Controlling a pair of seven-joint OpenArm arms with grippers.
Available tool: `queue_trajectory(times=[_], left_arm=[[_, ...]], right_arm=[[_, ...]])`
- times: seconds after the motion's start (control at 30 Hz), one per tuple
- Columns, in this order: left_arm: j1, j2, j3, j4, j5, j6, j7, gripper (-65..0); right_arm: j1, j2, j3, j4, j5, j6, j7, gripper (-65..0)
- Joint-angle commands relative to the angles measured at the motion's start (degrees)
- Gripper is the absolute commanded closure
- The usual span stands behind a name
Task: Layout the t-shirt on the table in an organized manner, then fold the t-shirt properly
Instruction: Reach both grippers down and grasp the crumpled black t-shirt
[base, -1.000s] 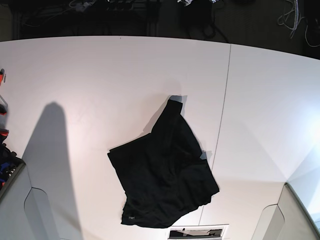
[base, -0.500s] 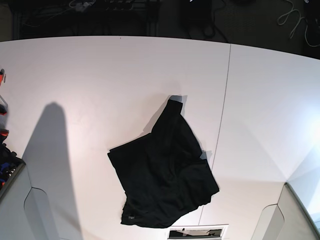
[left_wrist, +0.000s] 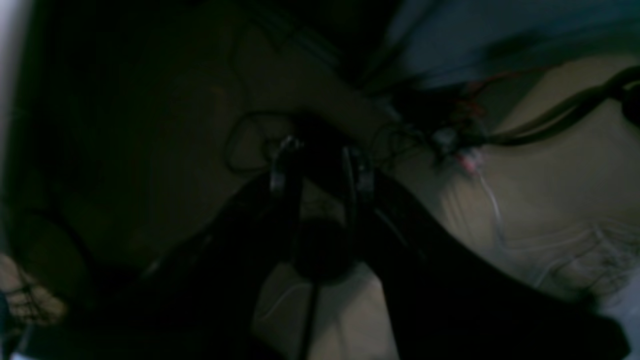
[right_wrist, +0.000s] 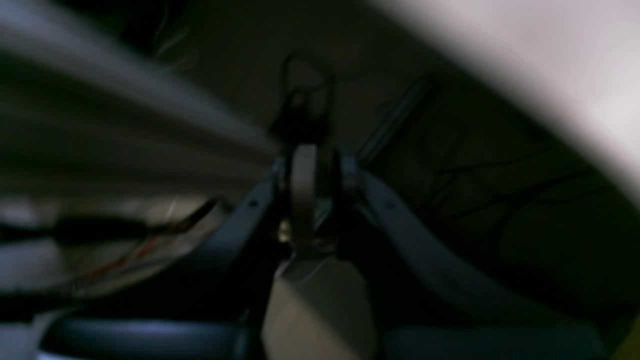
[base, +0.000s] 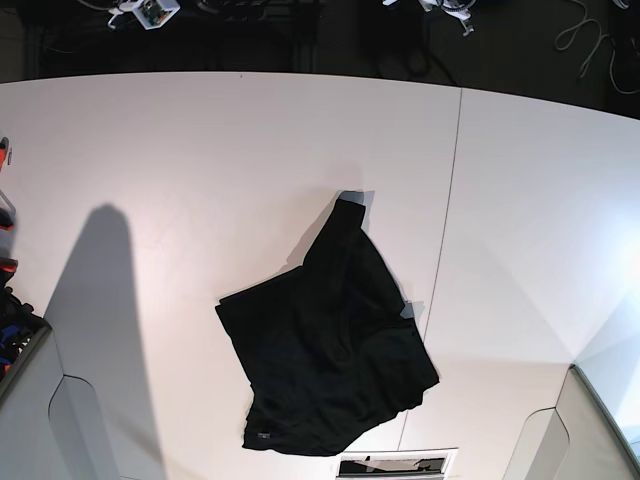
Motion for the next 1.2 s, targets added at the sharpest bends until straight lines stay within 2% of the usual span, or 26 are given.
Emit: queue_trajectory(times=[0.0,0.07,0.13,0.2,0.27,0.37,0.47,0.6,0.7,0.83,0.97,1.07,1.17], left_arm=[[1.6,-0.9,-0.3,3.4,0.2,0.4,-0.5,-17.7],[2.6,-1.9,-1.5,7.7,0.2,0.9,-0.5,-20.0],[3.0,-2.3,-2.7,10.4,0.2,3.1,-0.8,-24.6],[3.0,-2.3,-3.7,11.3,0.2,5.4,-1.9,-28.4],[3.0,-2.3,-4.7,11.3,0.2,8.3,-3.2,-29.7],[2.9,-2.3,-6.9,11.3,0.9,12.1,-3.7,-29.7],[1.9,-2.3,-9.4,11.0,1.4,13.0,-3.9,-29.7],[-1.6,-2.3,-10.5,8.5,0.9,13.0,-4.0,-29.7],[-5.8,-2.3,-10.5,4.9,0.1,13.0,-4.8,-29.7],[-14.5,-2.3,-10.5,-0.2,-2.3,13.0,-5.9,-29.7],[-21.1,-4.0,-10.5,-4.4,-5.9,13.5,-3.2,-29.7],[-23.2,-4.5,-10.5,-6.0,-5.9,13.4,-2.2,-29.7],[-23.9,-4.3,-10.5,-6.0,-5.9,13.5,-2.3,-29.7]], right_arm=[[-0.2,0.5,1.6,2.8,1.9,0.1,1.2,-6.0],[1.3,0.6,4.5,5.9,4.0,0.0,1.2,-6.0],[4.0,0.6,7.5,7.5,6.4,0.0,1.2,-8.2],[7.4,0.6,10.1,7.7,9.7,0.0,1.0,-14.2],[10.9,0.6,12.2,7.7,12.3,-0.1,-1.5,-22.7],[17.1,0.6,12.9,7.4,15.0,-3.3,-6.6,-32.2],[23.7,0.5,12.1,6.0,16.3,-6.1,-9.4,-33.2],[32.5,0.2,8.1,1.7,16.4,-6.1,-9.4,-33.2],[39.2,-0.9,1.4,-3.0,16.2,-6.1,-9.4,-33.2],[48.6,-6.5,-8.0,-12.6,11.7,-6.1,-9.4,-33.2],[54.3,-16.4,-12.3,-21.3,6.5,-6.5,-9.1,-33.2],[58.6,-23.4,-12.6,-26.3,3.1,-10.0,-9.2,-33.2],[62.6,-27.9,-12.6,-31.0,0.0,-12.7,-9.2,-33.2]])
